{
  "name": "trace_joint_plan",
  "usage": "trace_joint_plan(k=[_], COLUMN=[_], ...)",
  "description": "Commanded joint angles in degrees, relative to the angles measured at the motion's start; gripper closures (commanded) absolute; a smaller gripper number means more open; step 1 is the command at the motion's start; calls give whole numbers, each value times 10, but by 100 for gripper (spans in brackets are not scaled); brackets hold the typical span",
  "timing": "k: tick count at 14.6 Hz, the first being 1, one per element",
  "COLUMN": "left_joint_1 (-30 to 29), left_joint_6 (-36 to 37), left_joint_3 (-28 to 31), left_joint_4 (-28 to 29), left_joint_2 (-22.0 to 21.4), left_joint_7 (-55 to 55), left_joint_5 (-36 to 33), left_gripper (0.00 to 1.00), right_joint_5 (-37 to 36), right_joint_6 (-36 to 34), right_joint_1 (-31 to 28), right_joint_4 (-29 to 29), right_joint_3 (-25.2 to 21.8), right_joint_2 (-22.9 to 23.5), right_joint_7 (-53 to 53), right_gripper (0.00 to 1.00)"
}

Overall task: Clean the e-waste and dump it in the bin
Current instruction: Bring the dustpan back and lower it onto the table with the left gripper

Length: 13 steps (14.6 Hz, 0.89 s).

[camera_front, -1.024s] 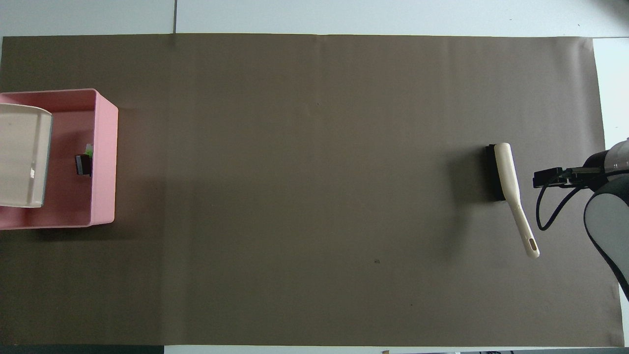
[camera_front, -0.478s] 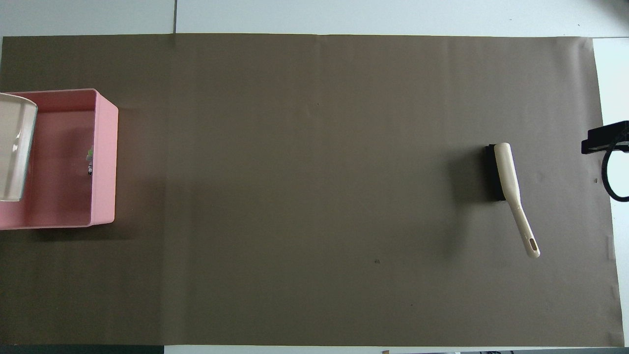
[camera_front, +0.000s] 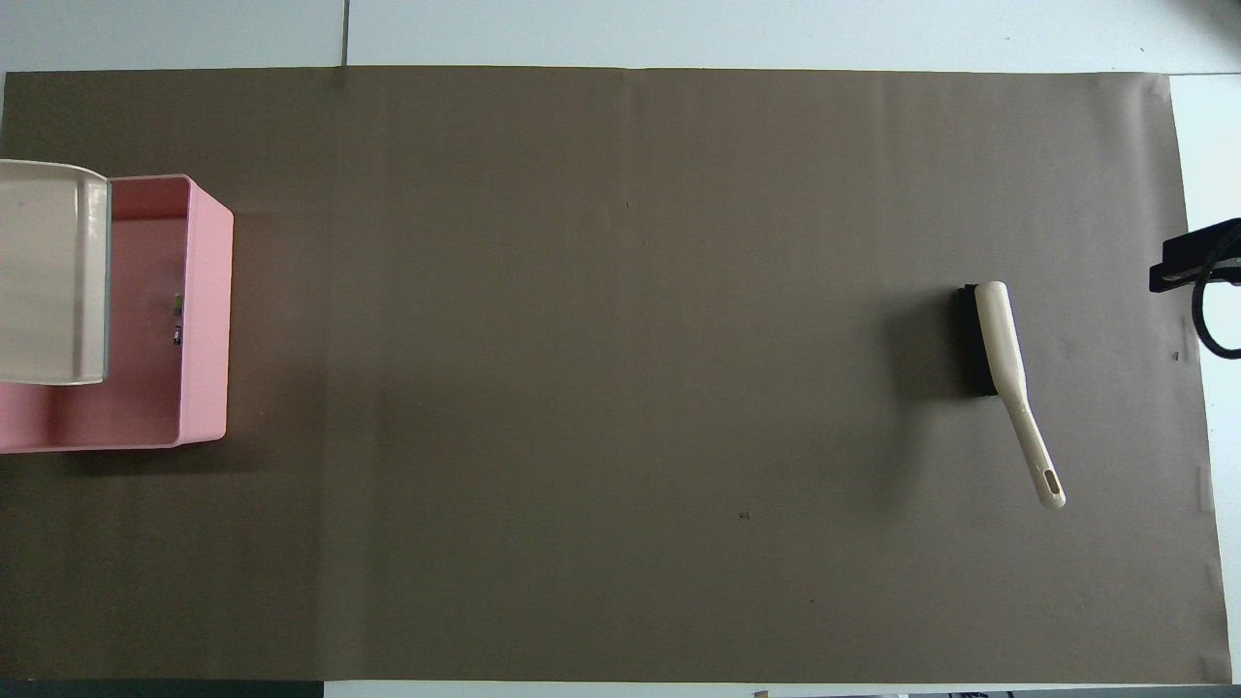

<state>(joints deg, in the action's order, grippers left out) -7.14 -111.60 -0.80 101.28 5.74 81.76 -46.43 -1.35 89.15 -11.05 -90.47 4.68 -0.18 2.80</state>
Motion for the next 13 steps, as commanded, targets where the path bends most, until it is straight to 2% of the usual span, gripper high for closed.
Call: trace_joint_plan(k=[1,2,3,7,10,13], left_joint_1=[19,33,44,100,173,240], left_joint_6=[36,46,54,76,66,38], left_joint_3=[5,5,5,4,5,5], left_joint_4=[1,1,1,17,52,88], left_joint_2=[-21,-21,-22,-25,-17,0], left_joint_7=[16,15,16,16,3,-90], left_joint_5=[81,110,128,203,237,245], left_gripper=[100,100,100,100,100,100], right_joint_5=[6,5,5,4,6,-1], right_joint_6=[-10,-18,-28,-29,-25,-14], right_joint_1=[52,82,91,84,86,90], right_joint_4=[1,2,3,-4,-4,0], right_joint_3=[-27,-64,-75,-73,-72,-71], right_joint_2=[-6,-7,-8,-15,-15,-13], right_joint_7=[26,34,34,33,29,12], right_gripper=[1,1,1,1,1,1])
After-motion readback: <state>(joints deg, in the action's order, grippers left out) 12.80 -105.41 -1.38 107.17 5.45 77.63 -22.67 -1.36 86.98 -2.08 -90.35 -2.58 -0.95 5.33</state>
